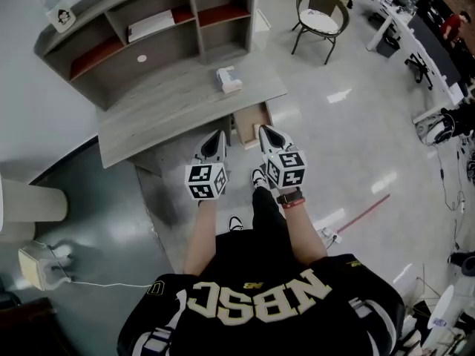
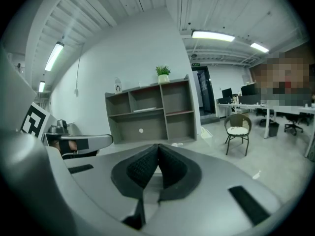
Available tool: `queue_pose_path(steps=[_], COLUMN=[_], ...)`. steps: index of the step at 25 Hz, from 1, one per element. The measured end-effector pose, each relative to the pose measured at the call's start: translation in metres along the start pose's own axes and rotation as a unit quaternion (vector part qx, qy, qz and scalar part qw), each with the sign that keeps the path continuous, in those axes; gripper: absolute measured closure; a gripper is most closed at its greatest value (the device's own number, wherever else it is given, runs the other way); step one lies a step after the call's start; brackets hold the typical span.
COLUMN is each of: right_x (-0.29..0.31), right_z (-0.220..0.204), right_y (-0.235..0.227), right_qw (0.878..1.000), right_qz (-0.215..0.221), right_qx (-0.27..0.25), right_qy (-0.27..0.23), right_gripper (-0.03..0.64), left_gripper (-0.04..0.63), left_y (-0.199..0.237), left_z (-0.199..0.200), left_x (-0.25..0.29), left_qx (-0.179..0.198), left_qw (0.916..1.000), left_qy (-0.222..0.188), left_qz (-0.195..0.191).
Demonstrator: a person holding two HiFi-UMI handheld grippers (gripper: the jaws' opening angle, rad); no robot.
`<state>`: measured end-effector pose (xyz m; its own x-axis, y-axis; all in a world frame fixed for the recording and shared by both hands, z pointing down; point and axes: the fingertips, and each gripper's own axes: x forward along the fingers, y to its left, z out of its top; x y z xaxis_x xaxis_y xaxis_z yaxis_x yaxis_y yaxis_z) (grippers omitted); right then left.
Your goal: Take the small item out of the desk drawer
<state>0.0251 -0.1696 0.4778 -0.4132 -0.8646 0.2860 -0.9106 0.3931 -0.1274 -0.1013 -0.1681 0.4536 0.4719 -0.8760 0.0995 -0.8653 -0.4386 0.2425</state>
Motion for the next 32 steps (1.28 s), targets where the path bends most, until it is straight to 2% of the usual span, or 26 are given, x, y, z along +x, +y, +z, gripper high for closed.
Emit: queue_pose_path(steps=[8, 16, 24, 32], right_x=[0.055, 0.09, 0.113, 0.137], right_z=[-0.034, -0.078, -0.146, -0.195], right_y=[-0.037, -0.063, -0.082, -0.107], right_qw=[0.998, 0.993, 0.981, 0.971], right_qz=[-0.004, -0.011, -0.01, -0.011], right_qx=[0.004, 0.022, 0.05, 0.035], right_qy=[0.062, 0.117, 0.187, 0.234], right_gripper=[0.609, 0.599, 0.589, 0.574], left_gripper=[0.583, 0.583, 0.583, 0.583], left_y=[0.025, 0.032, 0.045, 0.046], left_z=[-0.033, -0.074, -0.13, -0.174], left_x=[0.048, 0.085, 0.101, 0.117], left_qx=[-0.02, -0.033, -0.063, -0.081], left_qw=[0.9988, 0.9956, 0.9886, 0.98], left_qy=[0.043, 0.087, 0.136, 0.18], left_qz=[0.009, 0.005, 0.015, 0.023])
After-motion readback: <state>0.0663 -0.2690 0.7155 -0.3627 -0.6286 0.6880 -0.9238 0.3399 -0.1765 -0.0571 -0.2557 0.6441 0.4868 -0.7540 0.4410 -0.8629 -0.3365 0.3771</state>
